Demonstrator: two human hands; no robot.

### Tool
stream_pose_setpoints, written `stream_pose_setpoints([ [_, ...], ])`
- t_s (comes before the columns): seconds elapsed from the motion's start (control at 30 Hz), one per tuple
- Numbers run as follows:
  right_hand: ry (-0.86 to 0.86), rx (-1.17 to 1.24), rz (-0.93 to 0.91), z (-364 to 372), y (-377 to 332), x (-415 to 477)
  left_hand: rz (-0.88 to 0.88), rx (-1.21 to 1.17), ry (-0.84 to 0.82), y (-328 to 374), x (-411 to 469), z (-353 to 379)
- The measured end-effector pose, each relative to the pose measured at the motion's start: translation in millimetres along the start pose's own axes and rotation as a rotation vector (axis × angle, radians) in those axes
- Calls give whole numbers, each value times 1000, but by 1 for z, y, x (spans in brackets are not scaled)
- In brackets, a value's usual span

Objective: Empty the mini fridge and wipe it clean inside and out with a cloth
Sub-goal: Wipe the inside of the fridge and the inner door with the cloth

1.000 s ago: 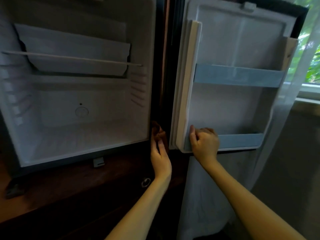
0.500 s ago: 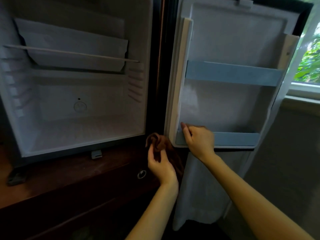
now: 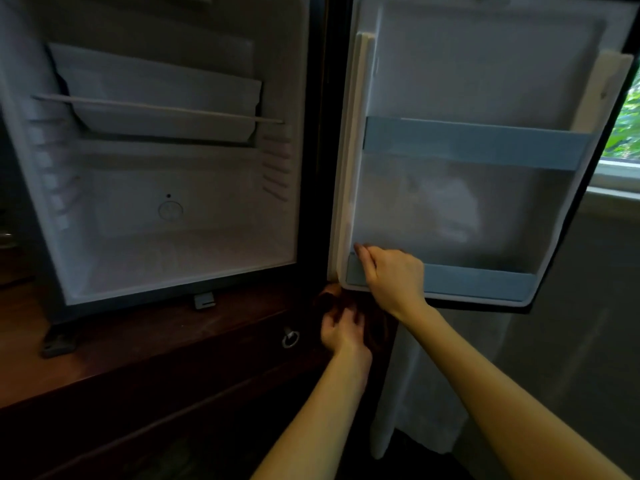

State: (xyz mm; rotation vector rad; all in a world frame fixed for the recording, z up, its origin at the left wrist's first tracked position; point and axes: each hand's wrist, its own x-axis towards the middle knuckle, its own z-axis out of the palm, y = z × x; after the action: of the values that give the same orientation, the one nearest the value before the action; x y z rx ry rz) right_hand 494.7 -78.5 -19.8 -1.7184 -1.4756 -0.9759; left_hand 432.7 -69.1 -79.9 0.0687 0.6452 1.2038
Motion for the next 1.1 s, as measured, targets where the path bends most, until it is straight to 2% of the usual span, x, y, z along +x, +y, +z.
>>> stream_pose_setpoints([
  [0.13, -197, 114, -52, -13, 4, -3, -232, 58, -76, -29, -14, 2],
  [0.2, -254, 208, -108, -22, 16, -9, -225, 96, -151, -31, -9, -4],
  [0.27, -208, 159, -118, -31, 39, -21, -235, 122, -215, -25, 8, -9],
  [0.33, -108, 107, -31, -37, 63, -37, -133, 363, -263, -9, 8, -25],
  [0.37, -70, 120, 19, -40, 68, -43, -99, 412, -281, -1, 6, -26],
  [0.4, -54, 143, 55, -42, 70, -47, -70, 373, -266, 1, 12, -29],
  [0.47, -68, 206, 96, -48, 66, -45, -199, 123, -161, -7, 23, -29],
  [0.5, -80, 222, 95, -52, 63, -42, -253, 18, -196, -10, 31, -24],
  [0.6, -115, 197, 31, -65, 58, -42, -350, -24, -120, -33, 28, -15],
  [0.73, -199, 245, 3, -77, 56, -46, -433, 102, -172, -68, -4, -6],
  [0.8, -139, 373, 38, -84, 54, -56, -483, 236, -208, -80, -21, -6],
  [0.9, 120, 424, 94, -93, 51, -101, -522, 304, -274, -84, -31, -11],
  [0.97, 193, 387, 274, -89, 49, -146, -486, 325, -274, -73, -34, -19],
  [1.0, 162, 430, 458, -84, 47, -163, -440, 354, -268, -67, -37, -23],
  [1.03, 88, 571, 714, -77, 44, -173, -381, 398, -268, -61, -40, -27],
  [1.1, -55, 1077, 1226, -63, 36, -174, -222, 589, -346, -53, -49, -34],
])
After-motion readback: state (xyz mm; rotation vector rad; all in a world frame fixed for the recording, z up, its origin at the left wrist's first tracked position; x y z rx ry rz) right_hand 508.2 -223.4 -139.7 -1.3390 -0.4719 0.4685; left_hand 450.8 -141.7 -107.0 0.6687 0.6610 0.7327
